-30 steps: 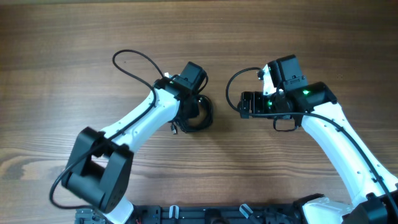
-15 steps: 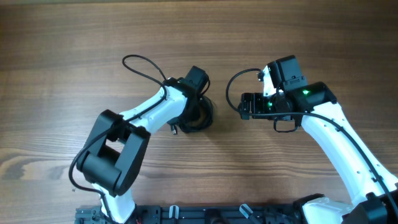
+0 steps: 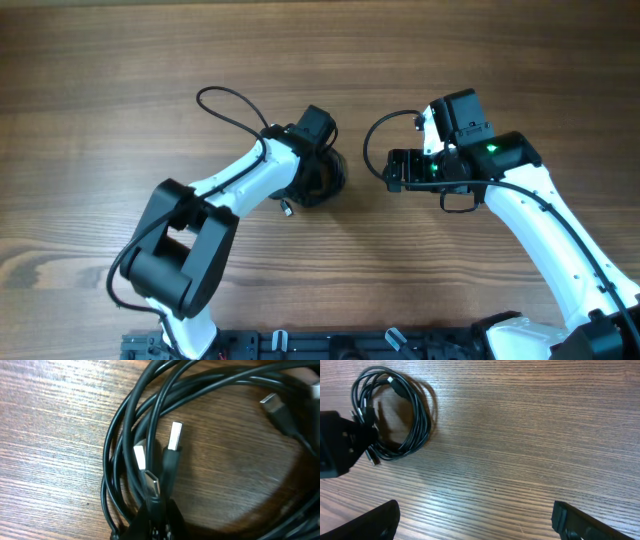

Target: Untangle cables

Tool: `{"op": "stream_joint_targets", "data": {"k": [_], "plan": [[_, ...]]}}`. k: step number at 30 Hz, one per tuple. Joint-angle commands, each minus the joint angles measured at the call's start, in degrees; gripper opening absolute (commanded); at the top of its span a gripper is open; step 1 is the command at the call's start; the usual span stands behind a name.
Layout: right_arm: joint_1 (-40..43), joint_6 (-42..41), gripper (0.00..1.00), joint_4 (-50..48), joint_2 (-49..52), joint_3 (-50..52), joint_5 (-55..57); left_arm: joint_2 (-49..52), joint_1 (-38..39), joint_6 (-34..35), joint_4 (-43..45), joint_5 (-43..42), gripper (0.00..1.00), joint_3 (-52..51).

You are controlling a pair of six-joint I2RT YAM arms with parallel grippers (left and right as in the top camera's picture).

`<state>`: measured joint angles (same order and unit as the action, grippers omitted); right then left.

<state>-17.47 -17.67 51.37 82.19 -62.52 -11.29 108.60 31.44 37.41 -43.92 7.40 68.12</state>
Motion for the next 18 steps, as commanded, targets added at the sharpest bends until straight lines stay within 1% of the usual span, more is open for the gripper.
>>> {"op": "stream_joint_targets", "data": {"k": [1,5,6,9,10,12,14,16,17,18], "plan": [[-0.2,1.18,1.0,-0.07,0.5,-0.74,1.01,-7.34,-0.04,-4.92,0.37,-0.48,0.04,1.7],[-0.2,2.93,0.99,-0.81,0.5,-0.74,0.76,-16.39,-0.04,-8.98,1.75,-1.88,0.04,1.7],[-0.2,2.89,0.99,-0.94,0.5,-0.74,0.76,-18.45,-0.04,-9.01,1.88,-2.01,0.04,1.7],[-0.2,2.89,0.98,-1.51,0.5,-0.74,0.74,-24.87,-0.04,-12.02,2.34,-3.17,0.04,1.7],[-0.2,2.89,0.98,-1.68,0.5,-0.74,0.74,-26.58,-0.04,-13.64,2.43,-4.17,0.04,1.7],[-0.2,3.13,0.93,-2.43,0.5,-0.74,0.2,-29.46,-0.04,-18.45,2.58,-7.69,0.04,1.7],[-0.2,5.77,0.93,-3.93,0.5,-0.74,-3.48,-31.61,-0.04,-23.78,2.6,-11.41,0.04,1.7],[-0.2,5.68,0.93,-4.68,0.52,-0.74,-4.24,-33.2,-0.2,-23.69,3.08,-10.75,0.04,1.7],[-0.2,5.7,0.93,-4.83,0.55,-0.74,-4.31,-33.79,-0.26,-22.58,3.61,-8.07,0.04,1.7],[-0.2,6.32,0.93,-5.09,0.55,-0.74,-5.29,-34.36,-0.33,-19.3,3.93,-3.04,0.04,1.7]]}}
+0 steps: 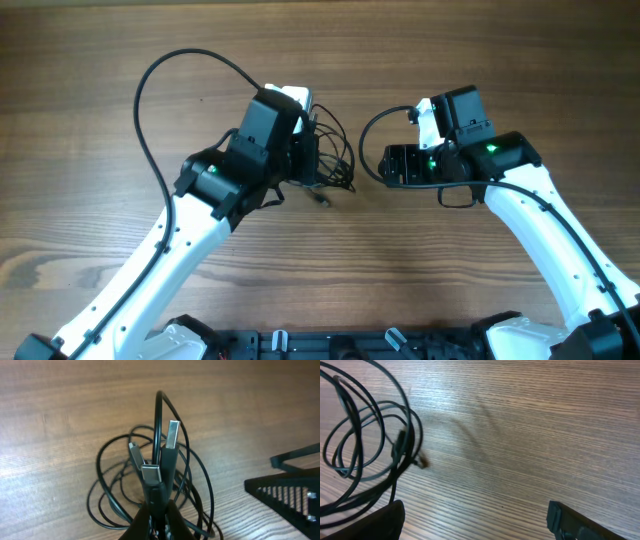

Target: Untangle cables

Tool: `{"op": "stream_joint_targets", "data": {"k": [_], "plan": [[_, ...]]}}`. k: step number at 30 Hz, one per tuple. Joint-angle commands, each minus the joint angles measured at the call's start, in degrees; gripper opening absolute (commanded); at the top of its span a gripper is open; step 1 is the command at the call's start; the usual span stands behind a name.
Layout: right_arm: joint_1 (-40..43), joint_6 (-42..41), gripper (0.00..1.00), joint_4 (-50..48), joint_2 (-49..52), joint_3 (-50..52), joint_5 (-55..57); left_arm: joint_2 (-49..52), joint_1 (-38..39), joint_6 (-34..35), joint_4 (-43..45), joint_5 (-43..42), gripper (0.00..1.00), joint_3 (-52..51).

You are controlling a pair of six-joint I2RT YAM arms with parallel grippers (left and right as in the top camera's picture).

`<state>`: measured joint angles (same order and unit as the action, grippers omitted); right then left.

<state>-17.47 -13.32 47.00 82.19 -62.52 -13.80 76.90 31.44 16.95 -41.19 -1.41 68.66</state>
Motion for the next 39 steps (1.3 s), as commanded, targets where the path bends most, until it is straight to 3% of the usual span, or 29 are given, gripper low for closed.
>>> {"op": "stream_joint_targets", "data": {"k": [1,2,5,13,19,21,24,27,30,32,36,39], "plan": [[-0.2,3.17,0.93,-0.96,0.55,-0.74,-4.11,-3.06,-0.39,4.44,1.22,10.27,0.04,1.16],[-0.2,8.31,0.93,-1.75,0.55,-0.74,-11.26,-3.85,-0.5,10.47,0.79,18.4,0.04,1.16],[-0.2,18.53,1.0,-2.69,0.55,-0.74,-26.64,-5.4,-0.48,15.21,0.02,22.64,0.08,1.16],[-0.61,15.74,1.0,-10.99,0.55,-0.74,-36.72,-11.17,-0.48,15.43,2.19,15.23,0.11,1.16],[-5.01,19.3,1.0,-16.02,0.55,-0.74,-37.68,-15.02,-0.48,12.68,8.44,8.68,0.13,1.16],[-5.79,17.42,1.0,-15.96,0.55,-0.74,-33.86,-15.08,-0.48,11.76,6.45,8.81,0.25,1.16],[-5.84,6.67,1.0,-10.03,2.34,-0.68,-14.78,-14.16,-0.48,12.24,-2.32,16.98,0.34,1.11],[-5.95,4.35,1.0,-8.59,6.23,0.57,-14.84,-13.51,-0.57,15.67,-6.51,24.65,0.43,1.09],[-7.85,4.44,1.0,-10.82,11.69,1.11,-19.47,-14.45,-3.85,22.36,-6.91,25.7,0.33,1.11],[-10.78,6.25,1.0,-16.55,15.63,1.11,-23.91,-15.21,-7.61,24.06,-6.86,21.86,0.31,1.11],[-17.79,6.27,0.98,-28.39,20.94,1.11,-24.83,-15.3,-11.65,24.0,-8.7,17.46,0.39,1.11],[-21.51,5.97,0.95,-34.05,23.87,1.11,-24.3,-15.3,-11.74,24.0,-9.33,17.18,0.39,1.11]]}}
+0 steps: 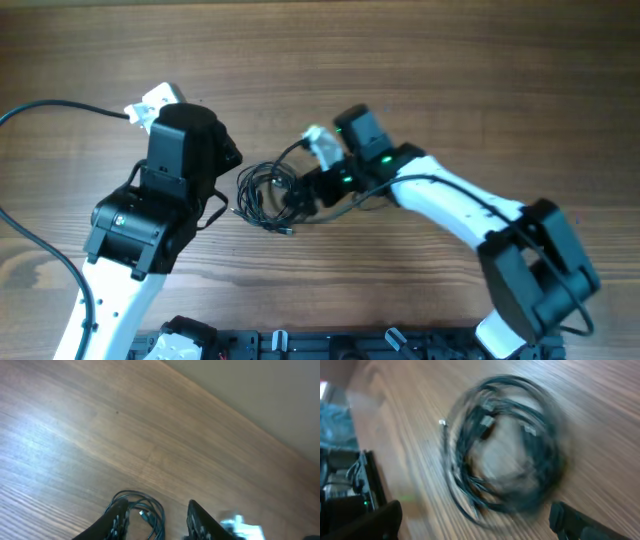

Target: Untangle cables

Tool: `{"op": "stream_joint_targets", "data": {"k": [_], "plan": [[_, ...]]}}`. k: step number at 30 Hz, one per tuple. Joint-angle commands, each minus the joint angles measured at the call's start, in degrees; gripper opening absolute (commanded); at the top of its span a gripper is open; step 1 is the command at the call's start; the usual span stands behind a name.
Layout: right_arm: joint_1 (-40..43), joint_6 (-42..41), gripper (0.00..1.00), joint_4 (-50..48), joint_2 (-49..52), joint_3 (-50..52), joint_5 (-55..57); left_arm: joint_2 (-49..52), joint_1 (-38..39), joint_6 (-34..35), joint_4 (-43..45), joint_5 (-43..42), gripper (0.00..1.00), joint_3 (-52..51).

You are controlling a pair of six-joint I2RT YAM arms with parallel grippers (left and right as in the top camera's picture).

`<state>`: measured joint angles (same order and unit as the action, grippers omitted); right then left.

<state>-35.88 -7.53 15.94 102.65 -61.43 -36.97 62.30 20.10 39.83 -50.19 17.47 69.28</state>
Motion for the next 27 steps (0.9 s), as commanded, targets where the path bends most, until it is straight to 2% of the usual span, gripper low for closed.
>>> {"op": "stream_joint_targets", "data": {"k": [1,5,7,9,10,11,12,13,16,17,19,22,24,27], "plan": [[-3.8,-0.42,0.95,-3.87,4.17,0.02,-0.11,-0.72,-0.39,1.11,-0.33,-2.54,0.39,0.5],[-5.42,-3.19,0.94,-6.69,8.76,0.02,2.21,-0.92,-0.39,1.09,-0.31,-5.09,0.37,0.5],[-5.42,-3.19,0.89,-6.91,9.57,0.02,2.21,-0.92,-0.39,0.94,-0.28,-6.05,0.37,0.5],[-5.42,-3.48,0.88,-7.34,9.55,0.02,2.21,-0.92,-0.35,0.94,-0.28,-6.56,0.37,0.5],[-5.42,-4.76,0.9,-7.76,9.55,0.02,2.32,-0.92,-0.35,0.94,-0.31,-6.58,0.37,0.5],[-5.35,-6.12,0.98,-8.24,9.55,0.02,2.54,-0.92,-0.35,0.94,-0.31,-6.58,0.38,0.5],[-5.35,-7.8,1.0,-8.87,9.55,0.02,3.37,-0.92,-0.35,0.94,-0.31,-6.58,0.38,0.5],[-5.31,-10.88,1.0,-9.11,9.55,-0.02,5.9,-0.92,-0.35,0.94,-0.33,-6.58,0.38,0.5],[-5.31,-30.56,1.0,-6.73,9.55,0.0,19.23,-0.92,-0.35,0.94,-0.7,-6.56,0.38,0.5],[-5.31,-35.45,1.0,-5.79,9.55,0.0,20.24,-0.92,-0.35,0.94,-0.87,-6.56,0.38,0.5],[-5.38,-40.22,1.0,-4.72,9.55,0.0,19.78,-0.92,-0.35,0.94,-1.03,-6.56,0.38,0.48],[-5.42,-38.71,1.0,-6.82,9.55,0.0,13.25,-0.92,-0.35,0.92,-1.14,-6.56,0.38,0.5],[-5.4,-29.75,1.0,-13.33,9.55,-0.02,5.22,-0.92,-0.35,0.92,-1.11,-6.54,0.38,0.48],[-4.22,-19.23,1.0,-15.91,9.31,-0.72,7.37,-0.92,-0.35,0.85,-1.16,-6.54,0.39,0.48]]}}
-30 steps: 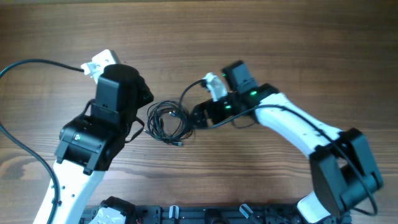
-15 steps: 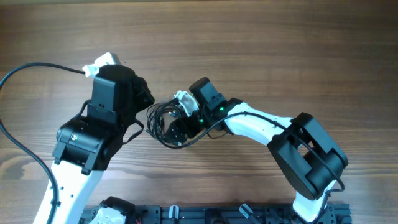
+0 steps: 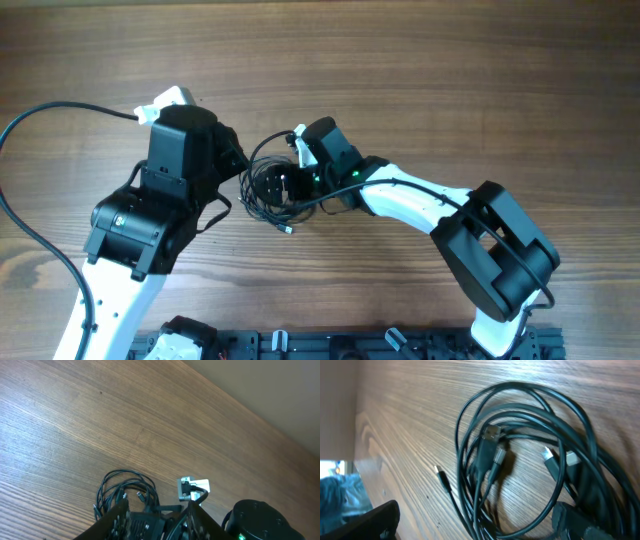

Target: Untangle cables

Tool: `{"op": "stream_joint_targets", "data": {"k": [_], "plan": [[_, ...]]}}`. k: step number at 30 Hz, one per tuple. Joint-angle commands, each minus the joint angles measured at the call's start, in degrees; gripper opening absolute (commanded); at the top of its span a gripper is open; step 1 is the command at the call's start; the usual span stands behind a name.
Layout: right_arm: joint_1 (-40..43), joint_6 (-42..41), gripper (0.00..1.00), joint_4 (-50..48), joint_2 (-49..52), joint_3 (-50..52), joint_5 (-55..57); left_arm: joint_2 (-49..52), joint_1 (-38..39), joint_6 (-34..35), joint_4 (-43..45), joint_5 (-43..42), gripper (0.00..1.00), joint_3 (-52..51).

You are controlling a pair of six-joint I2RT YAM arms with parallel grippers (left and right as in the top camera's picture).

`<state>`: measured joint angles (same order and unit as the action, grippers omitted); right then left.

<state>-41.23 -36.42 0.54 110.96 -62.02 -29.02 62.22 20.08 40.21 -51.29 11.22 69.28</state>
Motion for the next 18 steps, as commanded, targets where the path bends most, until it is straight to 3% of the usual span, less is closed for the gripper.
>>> {"op": "stream_joint_targets", "data": {"k": [1,8,11,12,18], "plan": [[2.03,12.81,1.0,-0.15,0.39,-0.55,-0.63,-0.83,-0.33,-0.74,-0.07,-0.31,0.39,0.48],[5.35,29.24,1.0,9.07,-2.49,-0.72,5.22,-0.81,-0.33,-1.18,-0.44,-0.28,0.39,0.48],[5.31,28.2,0.99,13.6,-2.47,-0.7,5.9,-0.7,-0.33,-1.18,-0.42,-0.28,0.39,0.48],[5.03,27.04,0.95,14.27,-2.43,-0.48,6.05,-0.7,-0.33,-1.16,-0.42,-0.26,0.39,0.48],[1.22,23.65,0.89,11.89,-2.32,-0.31,6.1,-0.7,-0.33,-1.18,-0.44,-0.26,0.39,0.48]]}}
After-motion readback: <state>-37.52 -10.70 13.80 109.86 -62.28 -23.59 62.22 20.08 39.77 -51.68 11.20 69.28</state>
